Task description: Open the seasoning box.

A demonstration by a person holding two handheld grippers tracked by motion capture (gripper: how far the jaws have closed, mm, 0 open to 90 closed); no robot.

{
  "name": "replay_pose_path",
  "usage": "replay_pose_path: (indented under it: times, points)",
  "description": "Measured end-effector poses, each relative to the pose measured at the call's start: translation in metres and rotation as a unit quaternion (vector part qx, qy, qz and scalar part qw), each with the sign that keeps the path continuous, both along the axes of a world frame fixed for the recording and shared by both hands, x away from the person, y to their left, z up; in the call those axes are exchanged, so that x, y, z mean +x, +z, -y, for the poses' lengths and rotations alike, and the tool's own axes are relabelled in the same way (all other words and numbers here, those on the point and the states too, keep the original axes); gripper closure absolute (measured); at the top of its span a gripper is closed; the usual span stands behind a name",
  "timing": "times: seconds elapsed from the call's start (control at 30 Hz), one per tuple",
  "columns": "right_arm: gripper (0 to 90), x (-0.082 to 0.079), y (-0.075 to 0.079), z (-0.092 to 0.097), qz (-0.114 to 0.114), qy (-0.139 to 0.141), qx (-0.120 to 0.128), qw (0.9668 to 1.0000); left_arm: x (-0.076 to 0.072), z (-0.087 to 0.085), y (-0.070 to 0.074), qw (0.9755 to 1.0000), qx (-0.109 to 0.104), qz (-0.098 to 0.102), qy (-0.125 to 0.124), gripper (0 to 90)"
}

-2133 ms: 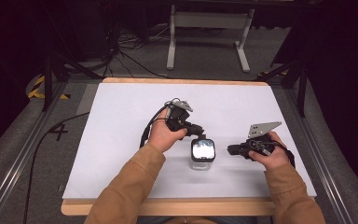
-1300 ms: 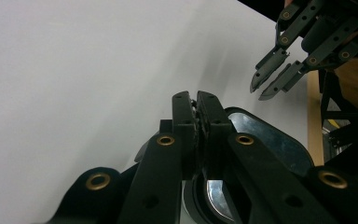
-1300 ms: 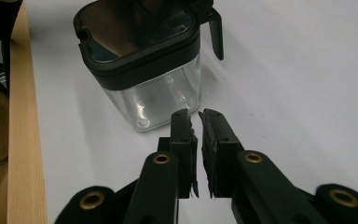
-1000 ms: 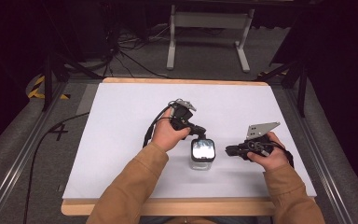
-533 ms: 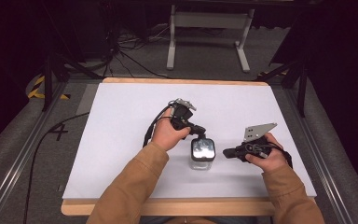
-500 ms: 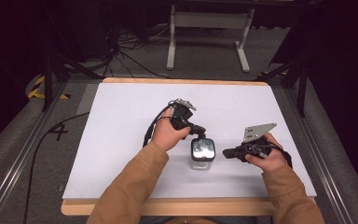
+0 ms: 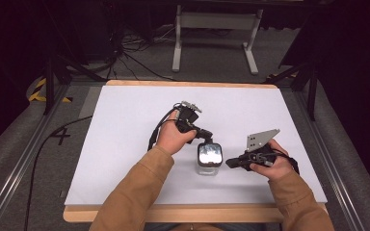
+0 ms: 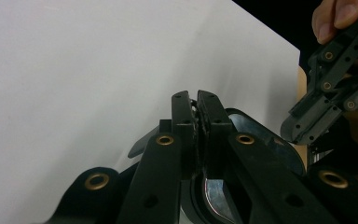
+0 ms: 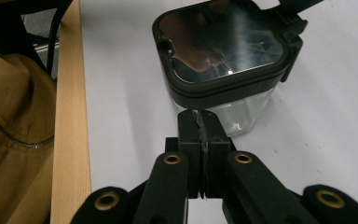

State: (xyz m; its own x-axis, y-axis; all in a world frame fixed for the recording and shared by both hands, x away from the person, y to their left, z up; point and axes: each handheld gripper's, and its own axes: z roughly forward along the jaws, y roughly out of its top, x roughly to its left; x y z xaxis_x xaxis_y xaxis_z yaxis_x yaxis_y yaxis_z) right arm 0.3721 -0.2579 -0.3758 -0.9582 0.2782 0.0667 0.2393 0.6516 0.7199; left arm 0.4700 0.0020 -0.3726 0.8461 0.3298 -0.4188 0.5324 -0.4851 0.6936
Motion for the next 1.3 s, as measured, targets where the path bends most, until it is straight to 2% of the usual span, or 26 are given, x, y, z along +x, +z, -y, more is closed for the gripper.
replay_pose_path:
  times: [0.27, 0.5, 0.83, 0.93, 1.13, 1.17, 1.3]
  points:
    - [90.0, -0.003, 0.001, -0.005, 0.003, 0.014, -0.002, 0.9999, 0.001, 0.000, -0.001, 0.9999, -0.005, -0.008, 0.003, 86.6]
    - [90.0, -0.005, 0.000, -0.010, -0.001, 0.023, -0.005, 0.9997, 0.002, 0.000, 0.000, 0.9998, 0.001, -0.017, 0.006, 86.6]
    - [90.0, -0.002, -0.004, -0.011, -0.006, 0.011, 0.001, 0.9999, 0.003, -0.001, 0.001, 0.9998, 0.005, -0.018, 0.001, 86.6]
    - [90.0, -0.002, -0.004, -0.011, -0.008, 0.010, 0.002, 0.9999, 0.003, 0.000, 0.000, 0.9998, -0.001, -0.019, 0.002, 86.7]
    - [90.0, -0.001, -0.004, -0.010, -0.011, 0.009, 0.005, 0.9999, 0.003, 0.000, 0.000, 0.9998, -0.001, -0.020, 0.002, 86.6]
    - [90.0, -0.001, -0.004, -0.010, -0.009, 0.007, 0.010, 0.9999, 0.003, -0.001, 0.000, 0.9997, 0.004, -0.023, 0.002, 86.6]
    - [90.0, 0.000, -0.004, -0.009, -0.010, 0.004, 0.015, 0.9998, 0.003, -0.001, 0.000, 0.9997, -0.002, -0.024, 0.004, 86.6]
